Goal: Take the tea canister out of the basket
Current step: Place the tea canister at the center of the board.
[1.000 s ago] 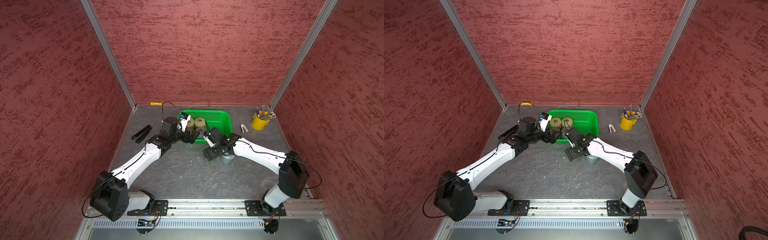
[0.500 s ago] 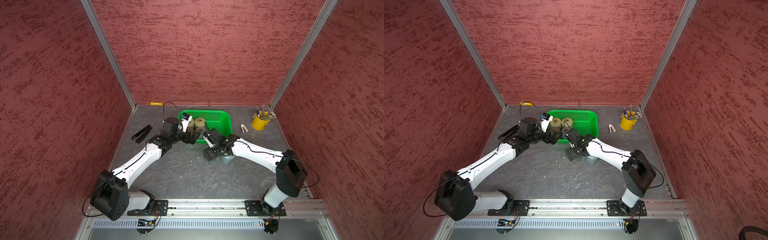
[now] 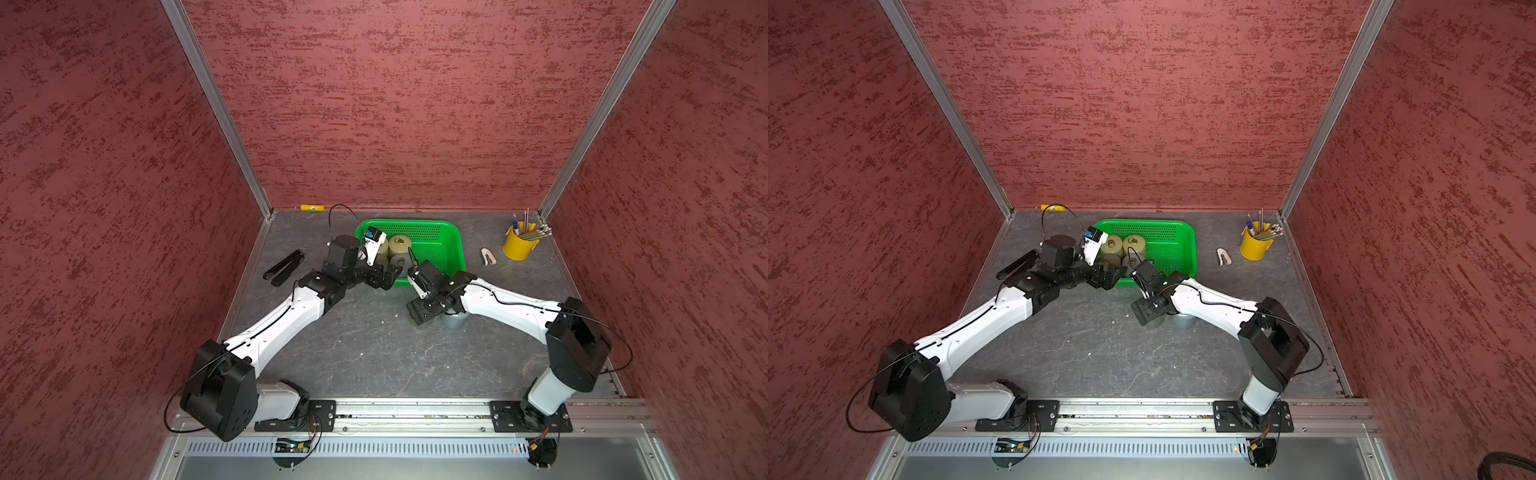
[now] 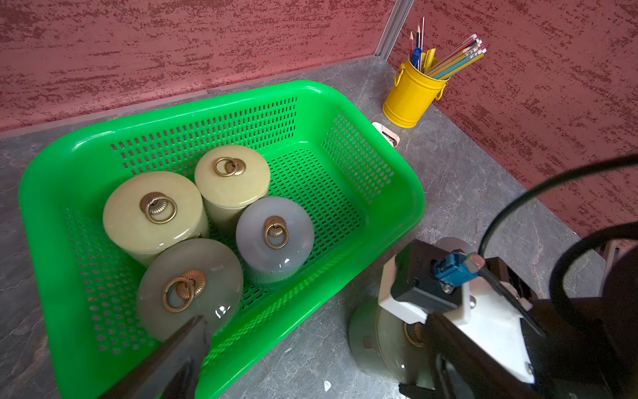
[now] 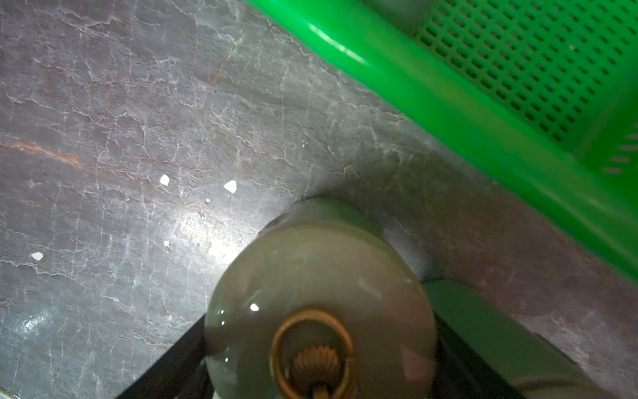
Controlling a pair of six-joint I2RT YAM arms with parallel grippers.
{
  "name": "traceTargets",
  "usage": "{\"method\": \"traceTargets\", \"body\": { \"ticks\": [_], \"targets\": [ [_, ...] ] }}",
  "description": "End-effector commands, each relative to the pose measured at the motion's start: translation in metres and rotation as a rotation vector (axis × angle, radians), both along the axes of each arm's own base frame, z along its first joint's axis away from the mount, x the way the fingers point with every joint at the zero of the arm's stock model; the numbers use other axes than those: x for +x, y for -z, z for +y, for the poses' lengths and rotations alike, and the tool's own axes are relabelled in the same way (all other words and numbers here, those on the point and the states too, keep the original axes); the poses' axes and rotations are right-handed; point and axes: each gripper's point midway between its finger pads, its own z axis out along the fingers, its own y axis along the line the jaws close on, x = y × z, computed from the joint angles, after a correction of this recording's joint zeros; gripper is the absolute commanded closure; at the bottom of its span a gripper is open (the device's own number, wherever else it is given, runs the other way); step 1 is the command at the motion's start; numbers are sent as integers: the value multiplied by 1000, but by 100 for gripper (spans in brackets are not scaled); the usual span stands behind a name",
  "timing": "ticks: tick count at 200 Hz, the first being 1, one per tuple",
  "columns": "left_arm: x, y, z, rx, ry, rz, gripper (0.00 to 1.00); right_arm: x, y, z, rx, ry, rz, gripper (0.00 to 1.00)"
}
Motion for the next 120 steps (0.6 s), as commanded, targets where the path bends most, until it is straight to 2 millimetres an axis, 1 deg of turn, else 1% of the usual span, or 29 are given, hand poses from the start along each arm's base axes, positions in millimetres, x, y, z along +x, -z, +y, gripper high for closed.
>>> {"method": "traceTargets", "body": {
  "ticks": [1, 26, 55, 70, 95, 120],
  "targets": [
    [0, 2, -1, 22, 6, -1, 0, 10, -9, 10, 41, 12, -53, 34],
    [1, 3, -1, 23, 5, -1, 0, 10, -8, 10, 38, 11, -50, 27],
    [1, 4, -1, 25, 5, 1, 0, 10, -5, 10, 33, 14, -39, 13],
    [0, 4, -1, 24, 6, 1, 0, 10, -4, 10, 30, 14, -36, 7],
    [0, 3, -1, 24, 7, -1, 0, 10, -5, 9, 25, 16, -37, 3],
    [0, 3, -1, 23, 7, -1, 0, 10, -7, 8, 26, 17, -41, 1]
  ]
}}
